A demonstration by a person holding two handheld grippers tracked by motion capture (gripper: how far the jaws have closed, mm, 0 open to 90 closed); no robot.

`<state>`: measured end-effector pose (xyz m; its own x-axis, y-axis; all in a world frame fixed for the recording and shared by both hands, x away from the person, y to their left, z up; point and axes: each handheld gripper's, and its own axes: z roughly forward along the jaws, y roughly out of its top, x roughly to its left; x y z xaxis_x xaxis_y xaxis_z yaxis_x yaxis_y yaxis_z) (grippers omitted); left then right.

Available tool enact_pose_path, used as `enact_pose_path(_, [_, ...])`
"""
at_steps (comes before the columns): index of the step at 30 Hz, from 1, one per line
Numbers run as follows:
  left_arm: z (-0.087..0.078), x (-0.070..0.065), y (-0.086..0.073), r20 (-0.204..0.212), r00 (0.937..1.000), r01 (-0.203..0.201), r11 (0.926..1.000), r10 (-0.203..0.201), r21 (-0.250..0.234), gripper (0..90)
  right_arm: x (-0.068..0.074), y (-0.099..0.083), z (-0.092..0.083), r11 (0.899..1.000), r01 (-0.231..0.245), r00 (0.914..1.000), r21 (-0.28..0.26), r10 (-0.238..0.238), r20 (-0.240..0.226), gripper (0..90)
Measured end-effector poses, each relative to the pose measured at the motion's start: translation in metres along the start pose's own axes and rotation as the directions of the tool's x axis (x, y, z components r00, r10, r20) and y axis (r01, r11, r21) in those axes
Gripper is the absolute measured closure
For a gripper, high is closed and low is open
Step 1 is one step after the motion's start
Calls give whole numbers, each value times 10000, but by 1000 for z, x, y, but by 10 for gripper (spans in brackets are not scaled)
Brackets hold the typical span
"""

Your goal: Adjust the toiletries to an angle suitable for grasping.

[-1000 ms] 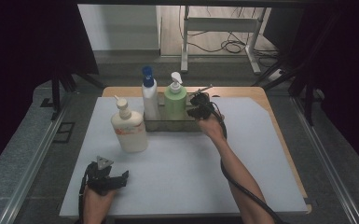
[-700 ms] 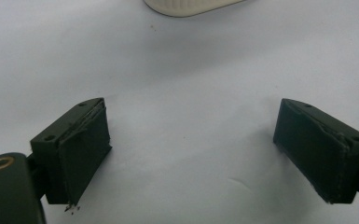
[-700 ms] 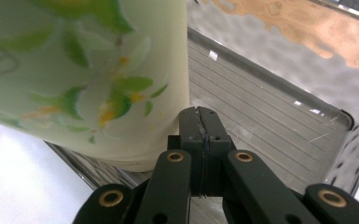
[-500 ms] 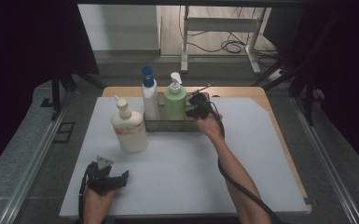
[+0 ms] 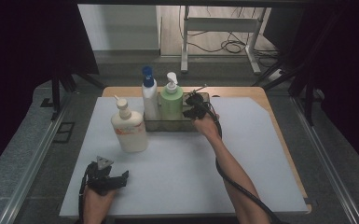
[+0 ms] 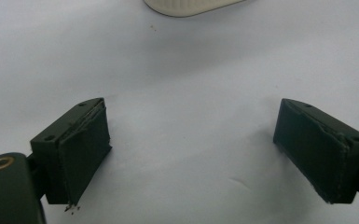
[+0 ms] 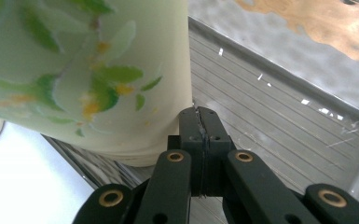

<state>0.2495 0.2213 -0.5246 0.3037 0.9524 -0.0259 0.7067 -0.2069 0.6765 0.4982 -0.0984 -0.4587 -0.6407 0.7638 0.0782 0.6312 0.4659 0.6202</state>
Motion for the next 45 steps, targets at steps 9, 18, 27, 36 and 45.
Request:
enact_pose_path(9, [0,0,0,1,10000,3,10000,-3,1,100,7,4,3,9999,122,9999,28,-122,-89,899])
enact_pose_path(18, [0,0,0,0,10000,0,10000,0,7,100,8,4,3,10000,24,10000,2,-24,-33,899])
enact_pose_path(27, [0,0,0,-3,10000,2,10000,-2,0,100,7,1,0,9998,52,9999,-209,-54,-93,879])
enact_pose_path(36, [0,0,0,-12,10000,-21,10000,21,14,100,7,1,-14,9975,332,9993,-626,-340,-122,842])
enact_pose_path(45, [0,0,0,-17,10000,-21,10000,21,-2,100,11,0,-30,9922,752,9968,-991,-773,-181,778])
